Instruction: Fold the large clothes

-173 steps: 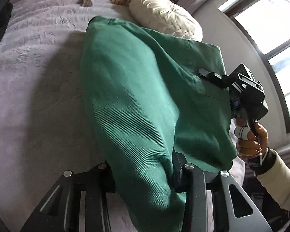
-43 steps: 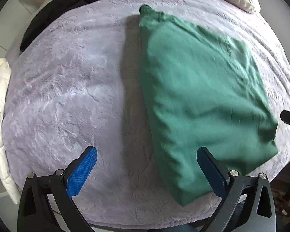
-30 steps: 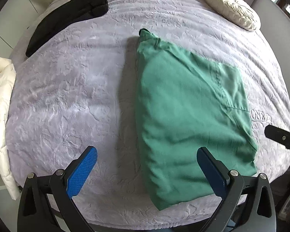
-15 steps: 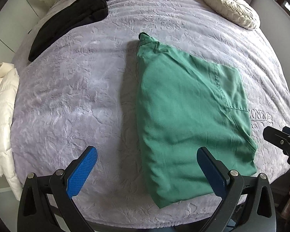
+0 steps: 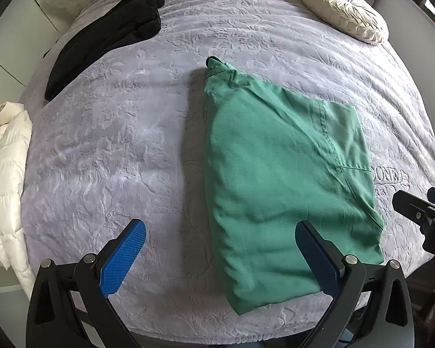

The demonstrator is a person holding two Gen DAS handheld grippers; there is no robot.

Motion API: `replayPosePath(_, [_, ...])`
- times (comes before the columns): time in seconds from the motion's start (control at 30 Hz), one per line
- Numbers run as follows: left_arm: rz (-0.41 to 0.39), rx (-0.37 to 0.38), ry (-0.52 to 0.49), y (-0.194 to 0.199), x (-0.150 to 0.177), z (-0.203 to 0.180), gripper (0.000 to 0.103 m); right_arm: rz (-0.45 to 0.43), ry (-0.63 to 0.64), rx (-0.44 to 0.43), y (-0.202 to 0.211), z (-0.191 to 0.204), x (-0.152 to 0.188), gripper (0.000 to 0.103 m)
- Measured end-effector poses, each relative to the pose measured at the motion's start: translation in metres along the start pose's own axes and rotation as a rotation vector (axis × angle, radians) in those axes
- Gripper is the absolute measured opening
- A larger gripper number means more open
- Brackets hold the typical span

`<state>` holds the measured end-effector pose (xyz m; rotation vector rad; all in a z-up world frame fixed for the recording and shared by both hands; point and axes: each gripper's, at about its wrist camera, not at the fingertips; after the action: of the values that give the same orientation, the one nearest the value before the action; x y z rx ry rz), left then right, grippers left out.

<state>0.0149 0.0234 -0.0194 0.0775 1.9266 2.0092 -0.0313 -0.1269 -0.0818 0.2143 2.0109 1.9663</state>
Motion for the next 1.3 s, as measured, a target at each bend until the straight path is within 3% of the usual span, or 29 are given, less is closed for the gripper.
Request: replayPosePath(1.3, [0.011,0.005,-0.011,-0.0066,-0.0065,0.0034,0.103,0.01,0.003,0.013,-0.0065,0.0022,-0.0084,0.103])
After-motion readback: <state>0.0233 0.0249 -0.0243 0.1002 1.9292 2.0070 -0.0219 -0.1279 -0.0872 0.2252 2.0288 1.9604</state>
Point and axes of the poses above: each gripper's, at about its wrist camera, not at the fingertips, and y roughly against the way its jaws point, z to its left, x to its underside, and after that the axes turned 11 degrees about -y, right-handed
